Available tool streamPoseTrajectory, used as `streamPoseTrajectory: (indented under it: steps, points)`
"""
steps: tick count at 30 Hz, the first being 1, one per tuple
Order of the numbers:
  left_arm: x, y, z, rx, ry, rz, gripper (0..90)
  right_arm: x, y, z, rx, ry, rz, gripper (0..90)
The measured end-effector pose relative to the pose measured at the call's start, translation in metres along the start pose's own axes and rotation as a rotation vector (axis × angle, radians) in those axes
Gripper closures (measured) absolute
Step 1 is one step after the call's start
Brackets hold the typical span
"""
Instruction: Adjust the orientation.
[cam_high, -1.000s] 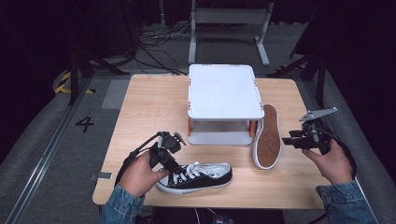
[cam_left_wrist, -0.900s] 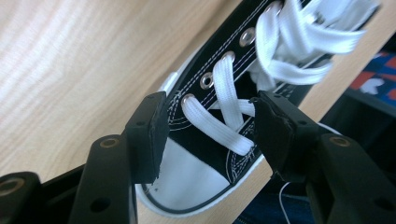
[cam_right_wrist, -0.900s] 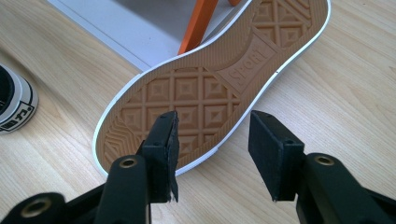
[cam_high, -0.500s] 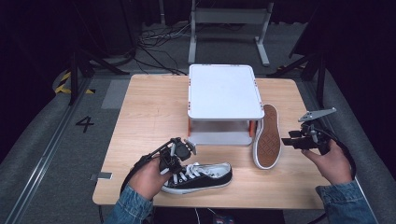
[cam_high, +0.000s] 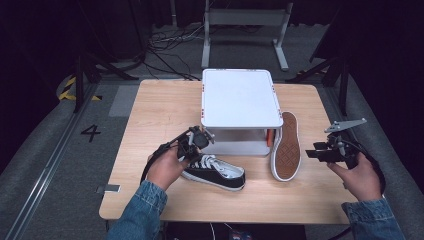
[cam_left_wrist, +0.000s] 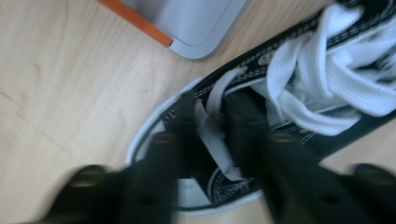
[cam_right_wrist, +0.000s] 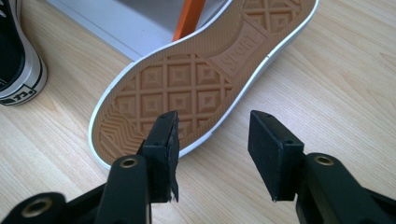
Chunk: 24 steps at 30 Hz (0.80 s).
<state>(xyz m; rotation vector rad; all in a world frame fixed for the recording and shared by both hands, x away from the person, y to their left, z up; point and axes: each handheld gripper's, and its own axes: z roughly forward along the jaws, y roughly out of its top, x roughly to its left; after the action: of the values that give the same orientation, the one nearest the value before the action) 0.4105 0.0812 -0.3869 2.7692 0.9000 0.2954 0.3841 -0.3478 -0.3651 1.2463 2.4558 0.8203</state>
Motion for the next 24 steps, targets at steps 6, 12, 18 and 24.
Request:
streamPoseTrajectory:
  steps: [6,12,18,24]
  points:
    - [-0.002,-0.009,-0.03,-0.15,-0.181,-0.248,41.0,0.0,0.001,0.002,0.004,0.002,-0.006,54.1]
    - [-0.036,0.01,-0.015,-0.074,-0.123,-0.252,33.9,0.004,0.005,0.002,0.001,0.003,-0.022,53.8]
    - [-0.039,0.015,-0.002,-0.019,-0.124,-0.272,33.1,0.002,0.005,0.001,-0.002,0.002,-0.016,53.5]
    - [-0.042,0.01,-0.004,0.022,-0.024,-0.187,72.2,0.002,0.006,0.003,0.001,0.004,-0.018,53.1]
